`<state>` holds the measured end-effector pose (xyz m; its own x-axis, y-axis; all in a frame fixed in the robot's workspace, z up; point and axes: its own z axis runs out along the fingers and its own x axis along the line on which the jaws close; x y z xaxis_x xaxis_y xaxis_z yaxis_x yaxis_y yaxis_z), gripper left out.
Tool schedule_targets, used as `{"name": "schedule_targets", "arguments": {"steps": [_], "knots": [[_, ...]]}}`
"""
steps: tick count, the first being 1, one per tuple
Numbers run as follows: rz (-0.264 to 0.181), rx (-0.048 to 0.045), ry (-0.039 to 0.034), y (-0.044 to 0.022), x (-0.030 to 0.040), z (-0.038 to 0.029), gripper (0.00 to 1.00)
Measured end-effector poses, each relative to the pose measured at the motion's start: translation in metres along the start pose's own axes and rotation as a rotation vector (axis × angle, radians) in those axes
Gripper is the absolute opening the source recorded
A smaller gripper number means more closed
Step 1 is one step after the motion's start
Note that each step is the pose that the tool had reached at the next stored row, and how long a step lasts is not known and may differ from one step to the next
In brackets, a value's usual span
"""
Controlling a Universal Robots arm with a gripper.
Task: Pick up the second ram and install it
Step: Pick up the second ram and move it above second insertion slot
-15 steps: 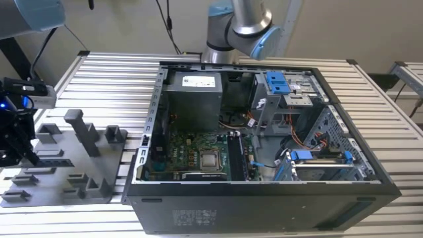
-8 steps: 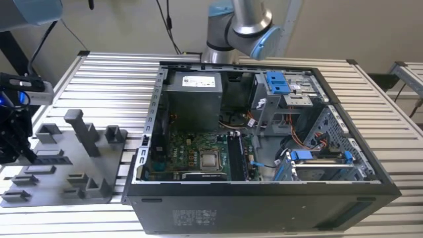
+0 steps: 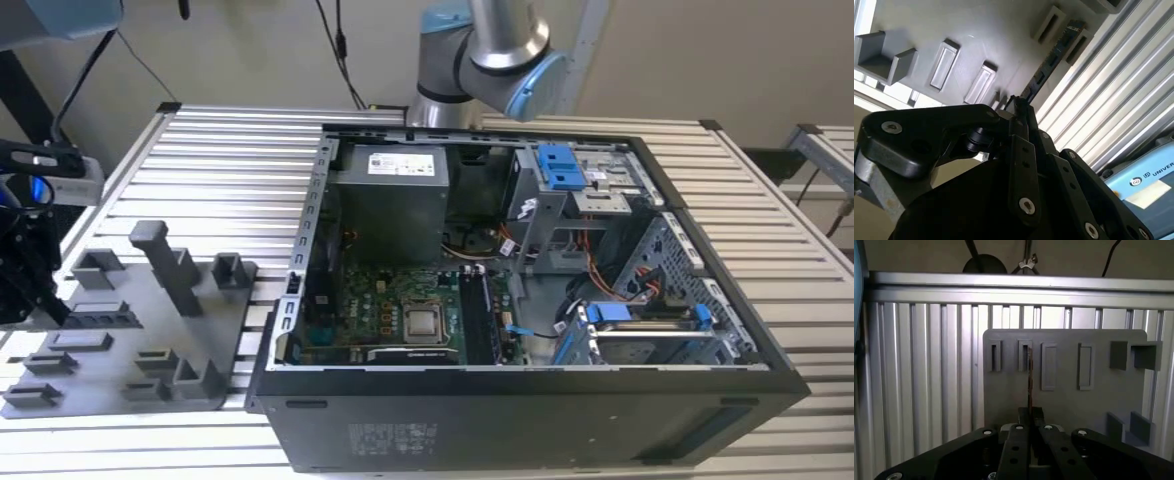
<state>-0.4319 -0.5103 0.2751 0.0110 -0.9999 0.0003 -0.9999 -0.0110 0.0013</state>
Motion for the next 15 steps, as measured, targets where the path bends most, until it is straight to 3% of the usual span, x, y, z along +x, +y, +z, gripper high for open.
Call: {"name": "schedule_targets", "arguments": {"steps": [15], "knots": [[0.002,0.0,-0.0001,0.0011,0.0,-0.0181,0.14]]}}
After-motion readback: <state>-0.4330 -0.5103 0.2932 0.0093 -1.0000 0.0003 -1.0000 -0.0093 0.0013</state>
